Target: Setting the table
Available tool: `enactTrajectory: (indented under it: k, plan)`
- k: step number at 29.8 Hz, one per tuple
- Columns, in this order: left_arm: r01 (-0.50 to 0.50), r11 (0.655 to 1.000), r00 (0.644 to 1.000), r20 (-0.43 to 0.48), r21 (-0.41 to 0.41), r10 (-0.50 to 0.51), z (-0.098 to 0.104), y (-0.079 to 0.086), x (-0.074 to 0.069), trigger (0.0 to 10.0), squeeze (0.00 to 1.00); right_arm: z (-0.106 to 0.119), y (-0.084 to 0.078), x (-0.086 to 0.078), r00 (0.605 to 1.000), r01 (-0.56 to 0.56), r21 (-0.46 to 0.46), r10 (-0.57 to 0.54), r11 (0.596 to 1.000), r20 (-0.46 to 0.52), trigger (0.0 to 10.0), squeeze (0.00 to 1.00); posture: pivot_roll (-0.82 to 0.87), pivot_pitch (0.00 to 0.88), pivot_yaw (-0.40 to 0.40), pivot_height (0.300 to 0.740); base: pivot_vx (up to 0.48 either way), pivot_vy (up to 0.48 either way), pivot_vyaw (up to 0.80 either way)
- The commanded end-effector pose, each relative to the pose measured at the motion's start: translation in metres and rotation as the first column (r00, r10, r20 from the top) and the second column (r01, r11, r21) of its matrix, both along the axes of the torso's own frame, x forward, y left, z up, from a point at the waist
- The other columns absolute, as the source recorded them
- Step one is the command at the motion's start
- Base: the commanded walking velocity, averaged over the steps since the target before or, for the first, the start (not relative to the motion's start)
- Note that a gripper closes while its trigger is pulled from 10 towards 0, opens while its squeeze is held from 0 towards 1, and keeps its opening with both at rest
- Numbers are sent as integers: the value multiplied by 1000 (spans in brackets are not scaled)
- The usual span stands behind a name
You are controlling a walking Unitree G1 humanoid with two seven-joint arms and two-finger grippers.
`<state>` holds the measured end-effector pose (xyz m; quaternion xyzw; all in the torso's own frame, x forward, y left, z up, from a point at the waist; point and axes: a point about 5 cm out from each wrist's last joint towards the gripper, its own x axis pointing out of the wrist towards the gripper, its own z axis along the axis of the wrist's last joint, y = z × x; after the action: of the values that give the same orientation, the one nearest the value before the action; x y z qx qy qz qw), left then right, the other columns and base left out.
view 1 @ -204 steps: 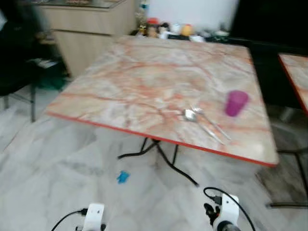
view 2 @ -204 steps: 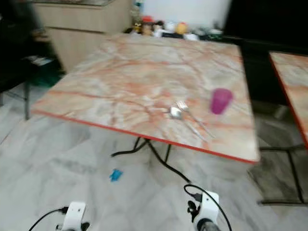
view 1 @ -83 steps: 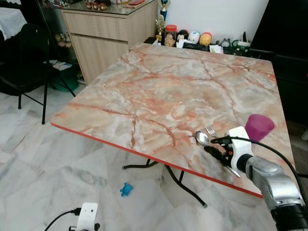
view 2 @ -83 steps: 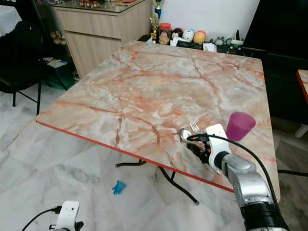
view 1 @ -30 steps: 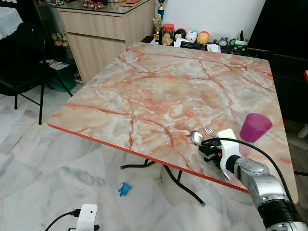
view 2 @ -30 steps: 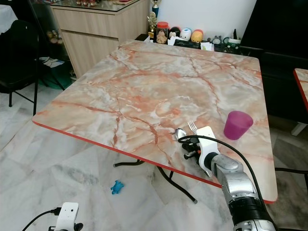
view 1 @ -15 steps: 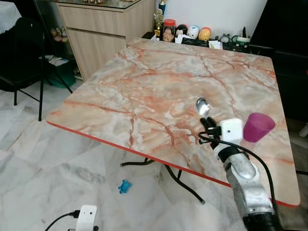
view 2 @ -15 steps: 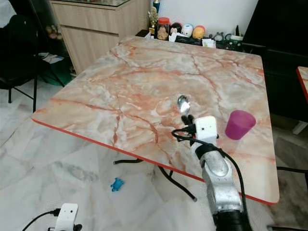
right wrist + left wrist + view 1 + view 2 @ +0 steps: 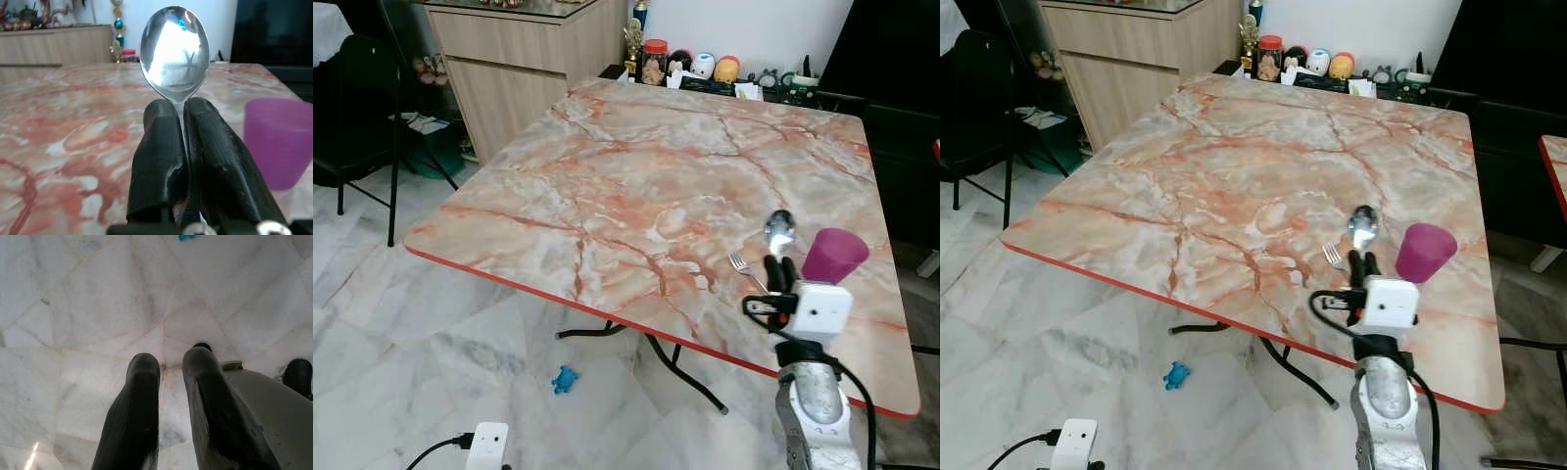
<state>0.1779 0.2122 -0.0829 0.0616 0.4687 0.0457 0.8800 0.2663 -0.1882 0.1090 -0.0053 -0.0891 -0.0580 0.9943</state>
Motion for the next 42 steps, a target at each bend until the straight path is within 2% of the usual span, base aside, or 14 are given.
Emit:
enactTrajectory:
  k: [1, 7, 15, 24, 34, 42]
  plan:
    - [1, 1000, 1000, -7, 4, -1, -1, 0, -1, 10000, 0, 14, -5, 3, 998, 8, 11, -8, 1000, 63, 10000, 0, 33, 0, -17, 740, 0, 0, 0]
    - [9, 1000, 1000, -2, 11, -9, 0, 0, -1, 10000, 0, 16, -4, 8, 998, -3, -8, 4, 1000, 65, 10000, 0, 36, 0, -21, 740, 0, 0, 0]
    - [14, 1000, 1000, 9, 14, -14, 1, 1, 1, 10000, 0, 25, 2, 11, 994, -4, -12, 6, 1000, 105, 10000, 0, 33, 0, -14, 740, 0, -468, 0]
    - [7, 1000, 1000, 14, 8, -7, 1, 1, 2, 10000, 0, 32, -2, 15, 991, 26, -5, -25, 1000, 129, 10000, 0, 31, 0, -15, 740, 0, -480, 0]
    - [8, 1000, 1000, 18, 5, -8, 2, 0, 4, 10000, 0, 36, 1, 17, 988, 27, 7, -27, 1000, 151, 10000, 0, 27, 0, -13, 740, 0, -391, -746]
    - [4, 1000, 1000, 19, 2, -5, 2, 0, 4, 10000, 0, 37, 7, 17, 987, 16, 12, -17, 1000, 162, 10000, 0, 28, 0, -15, 740, 0, -373, 0]
